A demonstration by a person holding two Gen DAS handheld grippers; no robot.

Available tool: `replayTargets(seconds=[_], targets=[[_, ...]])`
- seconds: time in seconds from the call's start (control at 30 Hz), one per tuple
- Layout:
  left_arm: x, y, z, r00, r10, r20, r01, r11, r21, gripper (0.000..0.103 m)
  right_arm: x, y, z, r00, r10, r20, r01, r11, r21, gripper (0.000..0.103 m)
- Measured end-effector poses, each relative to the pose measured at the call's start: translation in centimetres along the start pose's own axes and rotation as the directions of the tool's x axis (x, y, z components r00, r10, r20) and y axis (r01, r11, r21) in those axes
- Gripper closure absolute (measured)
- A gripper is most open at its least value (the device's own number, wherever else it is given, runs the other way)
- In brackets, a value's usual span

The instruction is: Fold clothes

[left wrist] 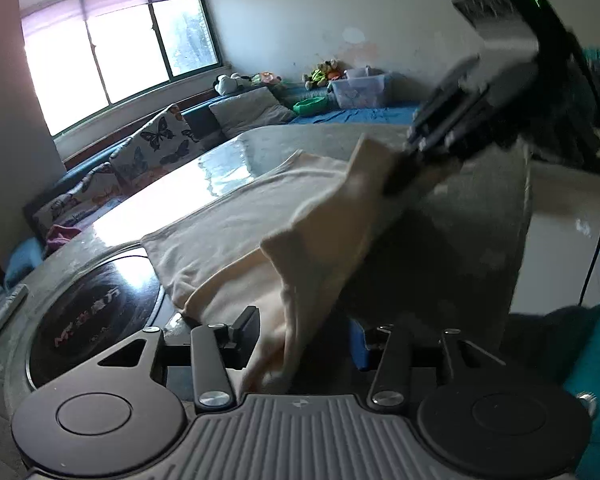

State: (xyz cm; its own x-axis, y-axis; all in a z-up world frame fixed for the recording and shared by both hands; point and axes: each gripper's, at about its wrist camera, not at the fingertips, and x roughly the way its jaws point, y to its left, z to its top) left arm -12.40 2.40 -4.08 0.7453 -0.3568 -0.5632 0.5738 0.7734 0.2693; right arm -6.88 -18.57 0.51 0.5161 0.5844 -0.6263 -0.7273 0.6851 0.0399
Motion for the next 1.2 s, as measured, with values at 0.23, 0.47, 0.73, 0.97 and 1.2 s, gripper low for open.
replayTargets(seconds=[0.23, 0.47, 0.73, 0.97, 1.2], targets=[[1.0, 0.5, -0.1, 0.998, 0.056, -0.025, -0.056, 0.998, 0.025, 0.092, -0.5, 0.3, 0.0, 0.999, -0.029, 0.023, 0.030, 0.999, -0.017, 0.094], [-3.5, 0.5, 1.3, 0.998, 0.009, 0.068, -0.010, 1.000, 0.004, 0.096, -3.9, 1.4, -0.5, 0.997, -0.027, 0.073, 0.031, 0.999, -0.043, 0.094], [-8.1, 0.4, 2.7, 0.989, -0.079, 0.129, 0.086, 0.995, -0.045, 0.096, -9.0, 2.9, -0.2, 0.997, -0.008, 0.071, 0.013, 0.997, -0.081, 0.095], [-4.4, 4.2, 5.1, 0.994, -0.021, 0.108, 0.032, 0.995, -0.095, 0.096, -5.9, 0.1, 4.3, 0.996, -0.039, 0.077, 0.047, 0.992, -0.114, 0.095], [2.2, 8.4, 6.0, 1.000, 0.020, 0.008, -0.019, 0.987, -0.162, 0.096, 0.8, -3.7, 7.6, 0.997, -0.074, 0.006, 0.075, 0.990, -0.116, 0.095]])
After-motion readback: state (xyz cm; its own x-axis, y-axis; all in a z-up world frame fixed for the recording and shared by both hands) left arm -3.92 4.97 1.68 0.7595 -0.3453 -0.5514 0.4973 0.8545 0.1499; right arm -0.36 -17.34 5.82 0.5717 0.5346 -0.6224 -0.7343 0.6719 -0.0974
